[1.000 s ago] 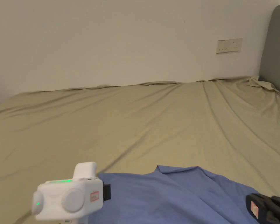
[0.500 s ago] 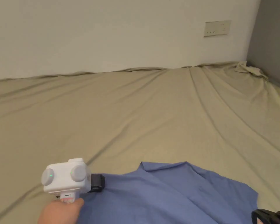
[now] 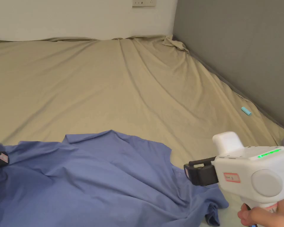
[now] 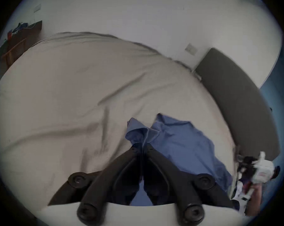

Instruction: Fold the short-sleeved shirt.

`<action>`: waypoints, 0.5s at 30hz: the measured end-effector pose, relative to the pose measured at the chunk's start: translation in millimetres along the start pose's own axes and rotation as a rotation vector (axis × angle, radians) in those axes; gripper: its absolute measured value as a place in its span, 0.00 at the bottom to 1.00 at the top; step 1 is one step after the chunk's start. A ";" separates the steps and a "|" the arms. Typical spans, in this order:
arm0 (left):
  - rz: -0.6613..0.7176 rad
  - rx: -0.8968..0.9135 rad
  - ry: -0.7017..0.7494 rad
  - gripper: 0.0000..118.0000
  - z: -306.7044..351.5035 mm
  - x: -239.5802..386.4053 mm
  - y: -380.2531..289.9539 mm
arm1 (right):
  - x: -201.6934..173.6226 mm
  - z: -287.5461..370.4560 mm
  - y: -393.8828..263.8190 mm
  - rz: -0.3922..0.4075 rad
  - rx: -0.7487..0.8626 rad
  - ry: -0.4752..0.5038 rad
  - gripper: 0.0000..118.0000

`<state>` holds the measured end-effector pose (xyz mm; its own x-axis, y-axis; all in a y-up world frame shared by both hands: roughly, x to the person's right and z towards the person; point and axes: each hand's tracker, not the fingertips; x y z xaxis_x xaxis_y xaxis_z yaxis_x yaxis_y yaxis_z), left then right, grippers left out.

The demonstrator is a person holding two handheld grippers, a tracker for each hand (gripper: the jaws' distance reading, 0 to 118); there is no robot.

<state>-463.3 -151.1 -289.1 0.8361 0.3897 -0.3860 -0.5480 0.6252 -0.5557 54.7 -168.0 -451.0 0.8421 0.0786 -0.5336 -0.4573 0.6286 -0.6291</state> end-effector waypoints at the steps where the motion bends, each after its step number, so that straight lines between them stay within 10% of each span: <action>1: -0.014 0.015 -0.004 0.00 10.8 2.4 3.5 | -0.8 -6.2 -2.4 0.030 -0.022 -0.009 1.00; 6: -0.025 0.040 -0.005 0.00 57.3 9.6 -0.5 | 3.7 -48.7 -16.2 -0.025 -0.188 -0.001 0.93; 7: -0.026 0.047 0.003 0.00 64.2 8.8 -3.2 | 3.5 -56.4 -18.6 -0.045 -0.228 -0.006 0.80; 9: -0.023 0.054 0.015 0.00 70.5 4.3 -6.8 | 2.4 -69.5 -25.6 -0.069 -0.318 0.038 0.22; 15: 0.096 0.098 -0.043 0.00 99.5 -16.6 -18.6 | -8.1 -43.0 -31.9 -0.084 -0.174 0.099 0.11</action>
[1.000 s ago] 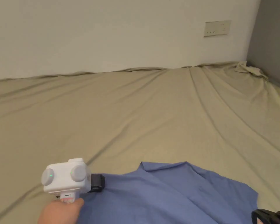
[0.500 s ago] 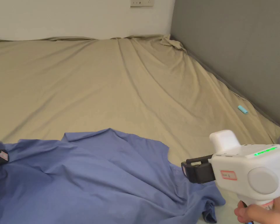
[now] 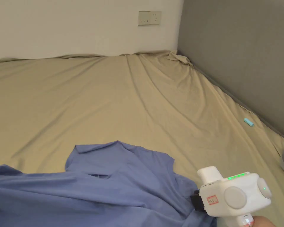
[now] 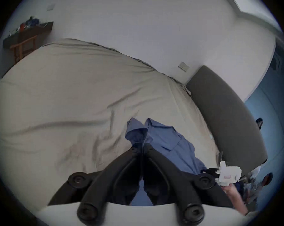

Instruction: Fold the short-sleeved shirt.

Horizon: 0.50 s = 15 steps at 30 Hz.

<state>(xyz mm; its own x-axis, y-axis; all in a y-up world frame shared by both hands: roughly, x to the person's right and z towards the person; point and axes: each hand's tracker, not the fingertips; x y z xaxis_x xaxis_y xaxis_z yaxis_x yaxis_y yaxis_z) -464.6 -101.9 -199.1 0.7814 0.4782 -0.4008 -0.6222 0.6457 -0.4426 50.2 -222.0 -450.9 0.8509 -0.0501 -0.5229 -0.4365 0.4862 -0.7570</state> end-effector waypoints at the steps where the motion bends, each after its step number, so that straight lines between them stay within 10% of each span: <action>1: 0.027 0.019 -0.018 0.00 6.8 -2.2 0.8 | 0.0 17.4 -2.0 -0.054 0.063 0.041 0.11; 9: 0.099 0.327 -0.059 0.00 84.1 8.9 57.7 | -31.1 157.4 69.9 0.060 0.459 0.076 0.10; 15: 0.164 0.581 -0.031 0.00 157.1 4.9 127.1 | -56.1 228.6 159.1 0.168 0.639 -0.116 0.10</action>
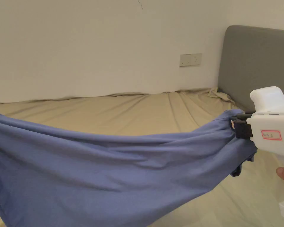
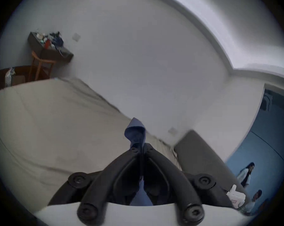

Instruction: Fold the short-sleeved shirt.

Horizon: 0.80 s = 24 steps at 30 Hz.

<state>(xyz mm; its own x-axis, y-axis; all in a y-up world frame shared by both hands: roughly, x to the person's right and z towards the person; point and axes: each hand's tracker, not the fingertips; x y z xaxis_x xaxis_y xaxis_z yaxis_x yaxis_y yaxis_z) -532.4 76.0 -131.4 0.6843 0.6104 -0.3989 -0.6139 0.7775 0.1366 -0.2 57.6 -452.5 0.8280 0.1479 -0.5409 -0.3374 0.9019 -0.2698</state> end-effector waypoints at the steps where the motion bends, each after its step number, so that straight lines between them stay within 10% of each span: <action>1: 0.006 0.038 0.007 0.00 0.5 1.1 13.5 | 4.3 -3.5 17.0 -0.026 -0.002 0.021 0.10; 13: -0.102 0.144 0.136 0.00 -55.8 35.9 89.2 | 3.0 -69.5 170.6 -0.055 -0.059 0.040 0.10; 24: -0.171 0.025 0.194 0.00 -114.2 19.3 69.8 | 3.8 -131.9 158.1 -0.113 -0.130 0.062 0.10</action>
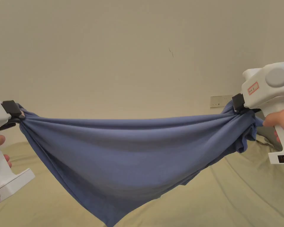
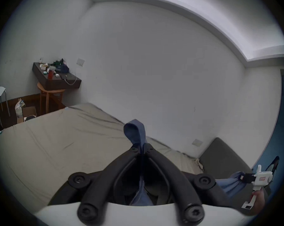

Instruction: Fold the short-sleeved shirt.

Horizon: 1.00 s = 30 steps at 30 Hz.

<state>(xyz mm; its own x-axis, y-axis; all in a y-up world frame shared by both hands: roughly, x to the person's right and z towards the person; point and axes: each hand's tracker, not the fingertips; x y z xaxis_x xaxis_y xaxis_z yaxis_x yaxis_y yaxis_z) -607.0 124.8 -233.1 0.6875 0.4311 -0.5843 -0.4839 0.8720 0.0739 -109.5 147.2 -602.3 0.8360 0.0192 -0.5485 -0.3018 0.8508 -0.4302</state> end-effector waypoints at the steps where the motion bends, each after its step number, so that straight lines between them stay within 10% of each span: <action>1: 0.000 -0.023 0.003 0.00 -5.8 -4.2 -10.9 | -0.3 -7.6 -10.5 -0.001 -0.010 0.005 0.10; 22: 0.000 -0.545 0.009 0.00 89.2 -133.3 -240.4 | 5.5 50.0 -367.8 -0.091 -0.250 0.126 0.10; 30: -0.096 -0.803 0.056 0.00 119.3 -175.1 -270.4 | -7.5 78.8 -430.6 -0.008 -0.493 0.142 0.09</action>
<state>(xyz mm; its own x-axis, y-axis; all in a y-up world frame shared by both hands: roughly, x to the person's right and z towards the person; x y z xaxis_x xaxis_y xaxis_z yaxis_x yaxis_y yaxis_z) -531.9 -158.8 -54.4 0.7280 0.3324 -0.5996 -0.6798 0.4632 -0.5686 50.4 -177.9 -356.5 0.7791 -0.0868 -0.6208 -0.5045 0.5010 -0.7032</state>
